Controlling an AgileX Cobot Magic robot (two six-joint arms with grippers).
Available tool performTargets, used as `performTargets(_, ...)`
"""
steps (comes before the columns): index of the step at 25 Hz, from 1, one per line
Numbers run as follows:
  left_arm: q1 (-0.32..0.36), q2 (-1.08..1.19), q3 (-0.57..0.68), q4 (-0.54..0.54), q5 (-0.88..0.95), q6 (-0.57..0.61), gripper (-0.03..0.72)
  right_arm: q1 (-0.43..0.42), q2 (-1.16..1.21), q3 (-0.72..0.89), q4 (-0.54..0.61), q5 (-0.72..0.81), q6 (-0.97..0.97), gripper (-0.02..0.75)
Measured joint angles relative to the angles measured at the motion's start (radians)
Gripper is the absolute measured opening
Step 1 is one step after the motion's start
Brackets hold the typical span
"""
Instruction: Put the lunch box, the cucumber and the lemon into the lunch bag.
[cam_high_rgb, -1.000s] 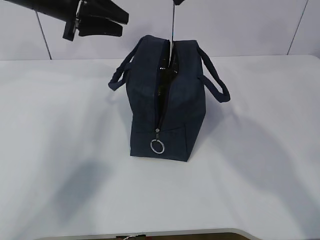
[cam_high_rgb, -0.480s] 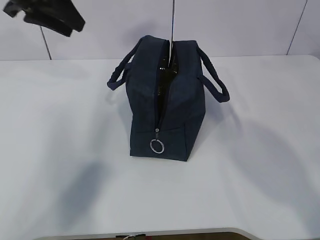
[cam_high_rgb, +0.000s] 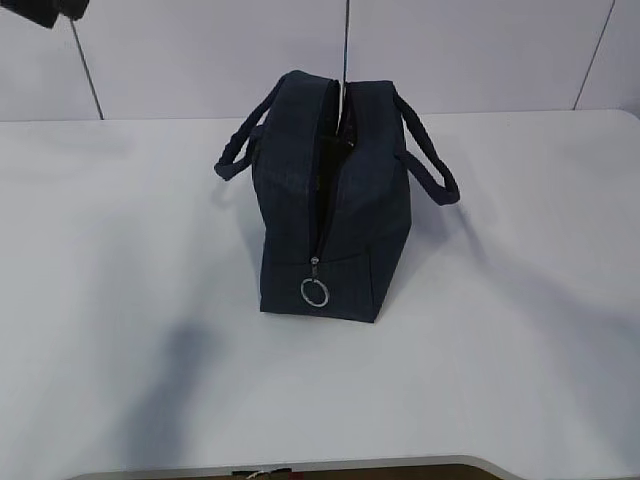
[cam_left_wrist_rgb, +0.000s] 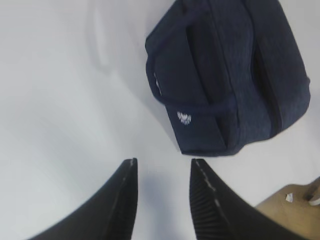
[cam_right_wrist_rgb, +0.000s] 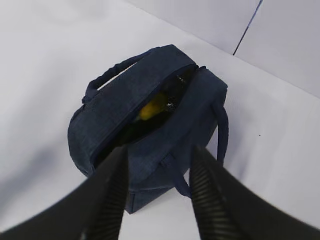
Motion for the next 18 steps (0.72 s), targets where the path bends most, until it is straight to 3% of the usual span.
performTargets(6, 0.0, -0.094, 0.132, 0.007, 0.004, 0.0, 0.251, 0.0, -0.179, 0.352, 0.014, -0.298, 0.0, 0.335)
performTargets(13, 0.0, -0.172, 0.145, 0.009, 0.006, 0.0, 0.251, 0.0, -0.312, 0.739, 0.016, -0.696, 0.004, 0.335)
performTargets(18, 0.0, -0.19, 0.145, 0.009, 0.006, 0.0, 0.251, 0.0, -0.299, 0.813, 0.016, -0.812, 0.011, 0.335)
